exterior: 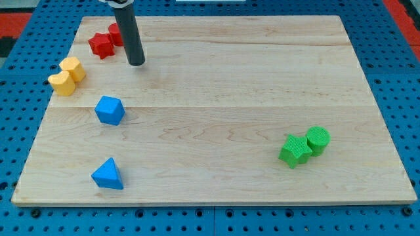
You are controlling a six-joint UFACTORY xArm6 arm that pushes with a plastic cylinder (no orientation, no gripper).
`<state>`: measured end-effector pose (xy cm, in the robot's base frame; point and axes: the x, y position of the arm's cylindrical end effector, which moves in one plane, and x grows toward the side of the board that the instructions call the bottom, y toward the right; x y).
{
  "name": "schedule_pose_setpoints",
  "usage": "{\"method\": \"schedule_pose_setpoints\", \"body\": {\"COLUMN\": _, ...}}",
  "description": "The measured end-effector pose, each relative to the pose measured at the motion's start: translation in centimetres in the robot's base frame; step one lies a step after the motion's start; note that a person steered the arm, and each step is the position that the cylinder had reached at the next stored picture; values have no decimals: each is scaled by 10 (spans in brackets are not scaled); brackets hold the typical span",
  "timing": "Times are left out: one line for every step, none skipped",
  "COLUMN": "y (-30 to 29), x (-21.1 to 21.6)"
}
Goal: Push the blue cube towards left side of the board
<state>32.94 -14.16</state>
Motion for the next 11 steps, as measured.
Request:
{"method": "schedule_pose_setpoints", "body": {"y": 4, "x": 38}}
{"method": "schedule_pose_setpoints", "body": {"y": 2, "x": 81}}
{"method": "schedule_pose_setpoints", "body": {"y": -11, "x": 140}}
{"method": "schedule_pose_setpoints", "body": {"y": -22, "x": 180}}
{"method": "schedule_pose_setpoints", "body": {"y": -13, "x": 173}}
{"method": "schedule_pose_setpoints", "body": {"y": 1, "x": 162}}
{"method": "schedule_pose_setpoints", "body": {"y": -44, "x": 162}}
{"method": "schedule_pose_setpoints", "body": {"y": -27, "x": 162}}
{"method": "schedule_pose_setpoints", "body": {"y": -19, "x": 162}}
{"method": "schedule_pose_setpoints", "body": {"y": -16, "x": 162}}
{"method": "schedule_pose_setpoints", "body": {"y": -5, "x": 162}}
